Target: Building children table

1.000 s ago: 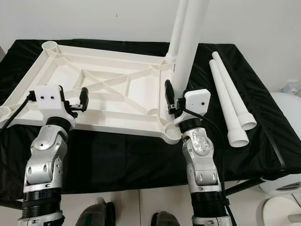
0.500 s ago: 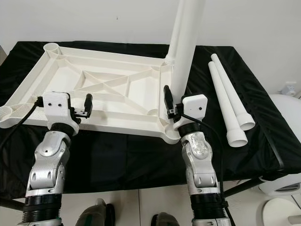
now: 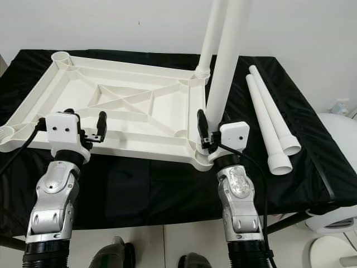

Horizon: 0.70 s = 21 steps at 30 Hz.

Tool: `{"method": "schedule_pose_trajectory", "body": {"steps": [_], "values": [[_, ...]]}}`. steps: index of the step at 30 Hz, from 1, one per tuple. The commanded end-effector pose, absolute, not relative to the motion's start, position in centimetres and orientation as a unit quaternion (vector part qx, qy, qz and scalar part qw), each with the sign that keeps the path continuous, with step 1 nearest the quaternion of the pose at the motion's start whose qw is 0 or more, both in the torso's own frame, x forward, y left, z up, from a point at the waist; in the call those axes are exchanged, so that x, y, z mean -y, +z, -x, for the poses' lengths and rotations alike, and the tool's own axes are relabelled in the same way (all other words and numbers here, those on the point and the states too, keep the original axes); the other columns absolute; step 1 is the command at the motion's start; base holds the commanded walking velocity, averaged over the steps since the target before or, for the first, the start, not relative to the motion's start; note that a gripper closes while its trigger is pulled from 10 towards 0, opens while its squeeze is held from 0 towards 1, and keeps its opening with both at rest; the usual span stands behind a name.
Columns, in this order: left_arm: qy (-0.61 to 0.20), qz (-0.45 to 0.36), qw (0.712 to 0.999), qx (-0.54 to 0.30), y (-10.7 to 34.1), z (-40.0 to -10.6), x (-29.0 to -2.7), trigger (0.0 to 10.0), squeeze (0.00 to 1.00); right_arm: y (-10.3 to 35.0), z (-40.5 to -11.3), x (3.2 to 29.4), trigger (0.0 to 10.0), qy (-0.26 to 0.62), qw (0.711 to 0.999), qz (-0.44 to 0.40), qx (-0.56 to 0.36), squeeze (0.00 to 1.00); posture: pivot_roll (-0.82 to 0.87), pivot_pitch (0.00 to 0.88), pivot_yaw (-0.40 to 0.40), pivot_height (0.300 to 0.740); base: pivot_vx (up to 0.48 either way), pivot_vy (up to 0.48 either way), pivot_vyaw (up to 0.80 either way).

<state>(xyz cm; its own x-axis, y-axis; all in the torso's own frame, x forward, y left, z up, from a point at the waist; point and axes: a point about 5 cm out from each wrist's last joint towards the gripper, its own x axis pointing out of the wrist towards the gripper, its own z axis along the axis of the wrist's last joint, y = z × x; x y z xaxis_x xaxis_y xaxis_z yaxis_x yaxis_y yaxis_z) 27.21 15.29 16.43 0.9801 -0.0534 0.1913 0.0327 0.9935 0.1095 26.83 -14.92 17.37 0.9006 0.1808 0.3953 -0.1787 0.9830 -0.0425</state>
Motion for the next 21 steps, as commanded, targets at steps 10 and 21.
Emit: {"method": "schedule_pose_trajectory", "body": {"steps": [10, 21], "values": [[-0.012, -0.046, 0.995, 0.087, 15.7, -27.1, -14.6, 10.0, 0.0, 17.1, -26.6, 15.4, 10.0, 0.096, 0.975, 0.003, 0.201, 0.0, 0.04, 0.012, -0.033, 0.74, 0.0, 0.0, 0.0], [-0.016, -0.058, 0.995, 0.08, 14.8, -27.5, -14.3, 10.0, 0.0, 16.6, -27.4, 15.6, 10.0, 0.099, 0.976, 0.008, 0.195, 0.0, 0.05, 0.024, -0.031, 0.74, 0.0, 0.0, 0.0]]}}
